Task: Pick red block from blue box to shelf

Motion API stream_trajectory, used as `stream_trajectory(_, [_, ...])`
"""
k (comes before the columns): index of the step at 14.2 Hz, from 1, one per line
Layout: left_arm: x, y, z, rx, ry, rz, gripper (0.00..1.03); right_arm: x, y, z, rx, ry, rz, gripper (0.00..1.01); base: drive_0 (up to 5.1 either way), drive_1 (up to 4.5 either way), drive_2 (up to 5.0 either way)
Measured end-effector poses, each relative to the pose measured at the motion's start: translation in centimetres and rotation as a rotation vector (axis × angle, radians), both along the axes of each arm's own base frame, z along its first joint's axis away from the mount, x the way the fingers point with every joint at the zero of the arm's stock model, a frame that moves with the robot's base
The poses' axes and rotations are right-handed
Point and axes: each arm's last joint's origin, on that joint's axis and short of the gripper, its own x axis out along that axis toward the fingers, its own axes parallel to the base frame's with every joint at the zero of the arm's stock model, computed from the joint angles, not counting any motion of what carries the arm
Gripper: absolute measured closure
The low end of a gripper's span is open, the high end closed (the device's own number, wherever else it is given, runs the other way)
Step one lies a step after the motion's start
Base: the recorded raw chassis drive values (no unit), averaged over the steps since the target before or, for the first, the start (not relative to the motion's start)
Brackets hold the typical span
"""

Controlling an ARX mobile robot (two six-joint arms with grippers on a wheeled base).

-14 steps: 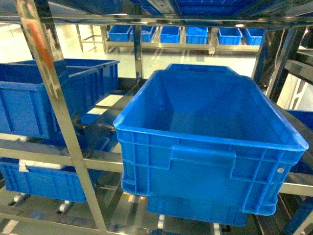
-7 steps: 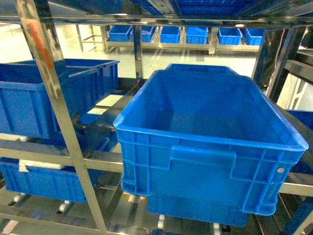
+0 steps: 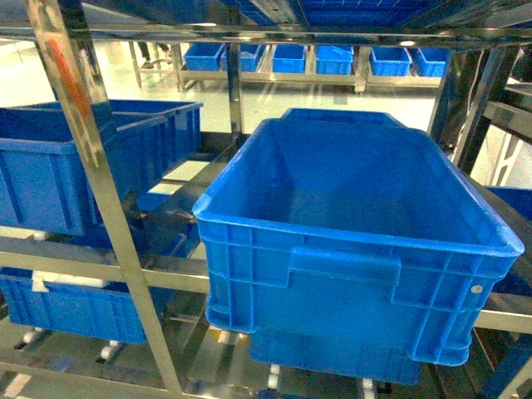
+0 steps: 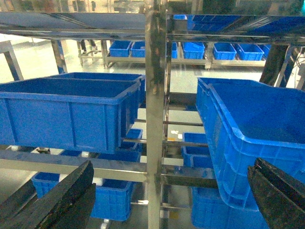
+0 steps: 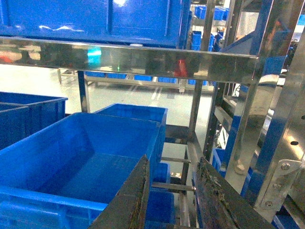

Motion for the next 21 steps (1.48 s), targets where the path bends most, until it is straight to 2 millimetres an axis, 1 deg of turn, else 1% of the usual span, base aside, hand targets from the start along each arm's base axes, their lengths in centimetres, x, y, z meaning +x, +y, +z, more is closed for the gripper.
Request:
stream_trajectory(8, [0.0, 0.0, 0.0, 0.0, 0.0, 0.0, 0.05, 0.0, 0.0, 0.0, 0.0, 0.0, 0.0, 0.75, 0.0, 0.0, 0.0])
stream_trajectory(11, [0.0, 0.0, -0.01, 0.0, 0.001, 0.0, 0.05, -0.02, 0.0, 0.03, 0.0, -0.003, 0.0, 0.75, 0.1, 4.07, -3.9])
stream_trajectory(15, [0.0, 0.0, 0.0, 0.0, 0.0, 0.0, 0.05, 0.0, 0.01, 0.0, 0.0, 0.0, 0.001, 0.75, 0.0, 2.52, -2.5])
stream_trajectory(18, [0.0, 0.0, 0.0, 0.0, 0.0, -0.001, 0.05, -0.03, 0.0, 0.05, 0.0, -0.005, 0.0, 0.75, 0.0, 4.24, -4.2])
stream_trajectory(21, [0.0, 0.0, -0.04, 0.0, 0.005, 0.0, 0.05, 0.0, 0.0, -0.01, 0.0, 0.001, 0.0, 0.75, 0.0, 0.0, 0.0])
